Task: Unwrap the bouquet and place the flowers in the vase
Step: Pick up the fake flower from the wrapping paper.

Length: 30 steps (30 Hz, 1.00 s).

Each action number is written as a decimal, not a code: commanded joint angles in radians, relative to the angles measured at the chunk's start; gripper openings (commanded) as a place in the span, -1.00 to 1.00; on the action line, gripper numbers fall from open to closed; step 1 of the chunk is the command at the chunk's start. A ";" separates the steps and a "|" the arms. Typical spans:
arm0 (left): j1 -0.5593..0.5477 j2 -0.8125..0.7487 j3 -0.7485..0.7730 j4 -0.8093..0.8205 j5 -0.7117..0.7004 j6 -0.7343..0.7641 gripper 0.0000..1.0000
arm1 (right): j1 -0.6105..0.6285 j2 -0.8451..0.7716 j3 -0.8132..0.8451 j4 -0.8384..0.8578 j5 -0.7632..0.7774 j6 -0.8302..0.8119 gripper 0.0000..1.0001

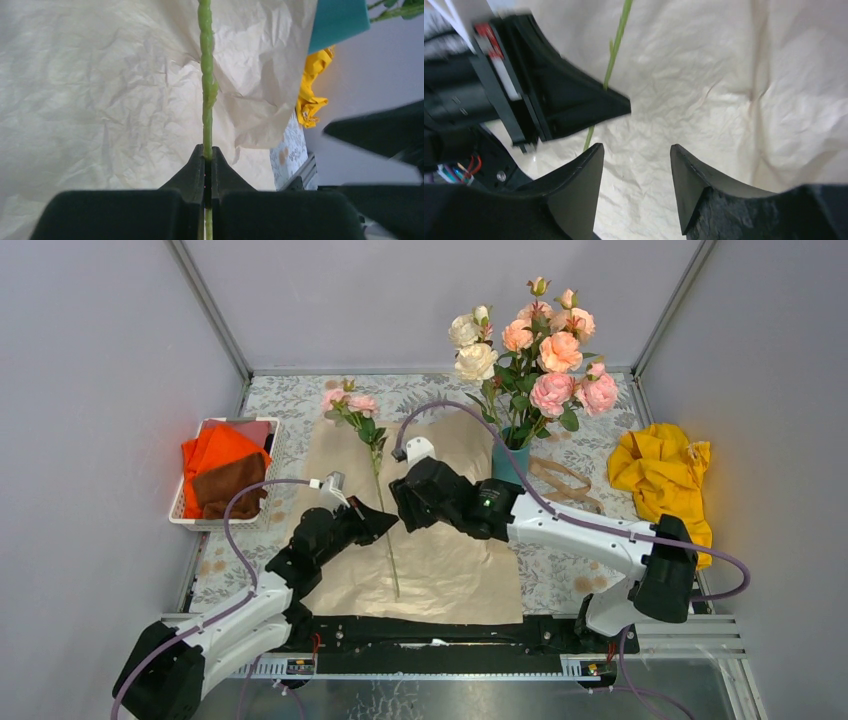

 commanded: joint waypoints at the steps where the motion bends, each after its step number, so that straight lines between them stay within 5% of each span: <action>1: -0.001 -0.034 0.017 0.037 0.096 0.051 -1.00 | -0.010 -0.039 0.140 0.000 0.150 -0.056 0.20; 14: -0.075 -0.082 0.049 0.003 0.127 0.091 -1.00 | -0.192 0.235 0.502 -0.055 -0.005 -0.096 0.27; 23: -0.121 -0.066 0.050 0.008 0.107 0.098 -1.00 | -0.204 0.336 0.535 -0.058 -0.038 -0.089 0.30; 30: -0.150 -0.052 0.050 0.023 0.103 0.098 -1.00 | -0.212 0.365 0.531 -0.045 -0.059 -0.091 -0.03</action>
